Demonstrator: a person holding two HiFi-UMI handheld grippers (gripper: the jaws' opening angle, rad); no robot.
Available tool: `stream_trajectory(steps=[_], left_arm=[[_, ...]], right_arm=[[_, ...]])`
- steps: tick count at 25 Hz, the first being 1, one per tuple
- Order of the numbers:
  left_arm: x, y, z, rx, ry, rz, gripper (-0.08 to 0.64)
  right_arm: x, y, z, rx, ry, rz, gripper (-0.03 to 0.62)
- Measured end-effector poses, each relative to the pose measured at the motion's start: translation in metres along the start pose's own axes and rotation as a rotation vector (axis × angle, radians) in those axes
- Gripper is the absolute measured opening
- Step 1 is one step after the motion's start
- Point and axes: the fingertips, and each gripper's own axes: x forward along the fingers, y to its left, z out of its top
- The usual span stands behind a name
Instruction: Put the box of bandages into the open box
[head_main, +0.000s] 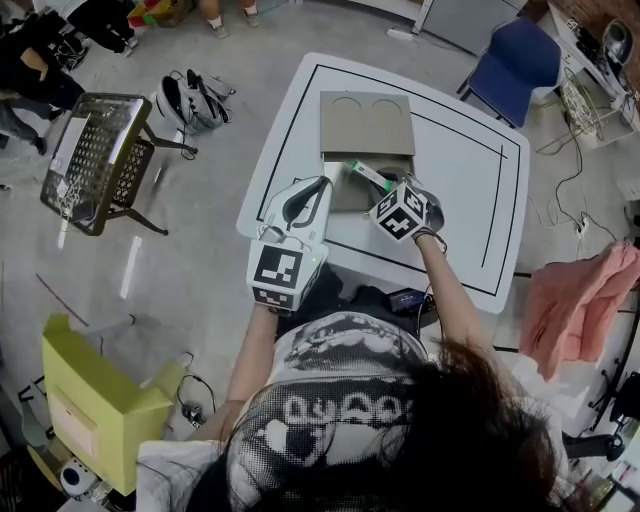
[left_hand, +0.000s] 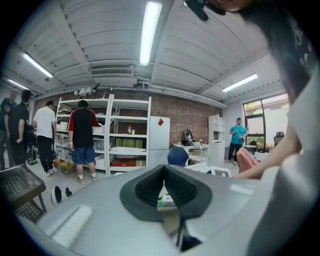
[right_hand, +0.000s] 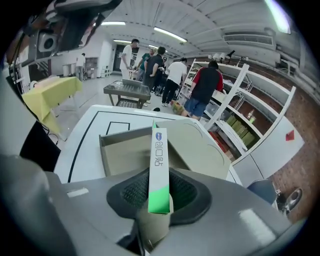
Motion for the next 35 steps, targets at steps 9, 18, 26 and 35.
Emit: stream_trajectory(steps=[9, 18, 26, 35], left_arm=[[0.000, 0.011, 0.000, 0.000, 0.003, 0.000, 0.000], [0.002, 0.019, -0.002, -0.007, 0.015, 0.006, 0.000], [0.002, 0.024, -0.007, -0.013, 0.032, 0.007, 0.000], [0.005, 0.022, -0.008, -0.010, 0.038, 0.005, 0.000]], right_arm=[[0.029, 0.002, 0.002, -0.087, 0.065, -0.007, 0.087], [0.036, 0.016, 0.010, -0.011, 0.061, 0.108, 0.143], [0.039, 0.026, 0.011, 0.119, 0.061, 0.219, 0.237], [0.039, 0.032, 0.009, 0.131, 0.045, 0.247, 0.264]])
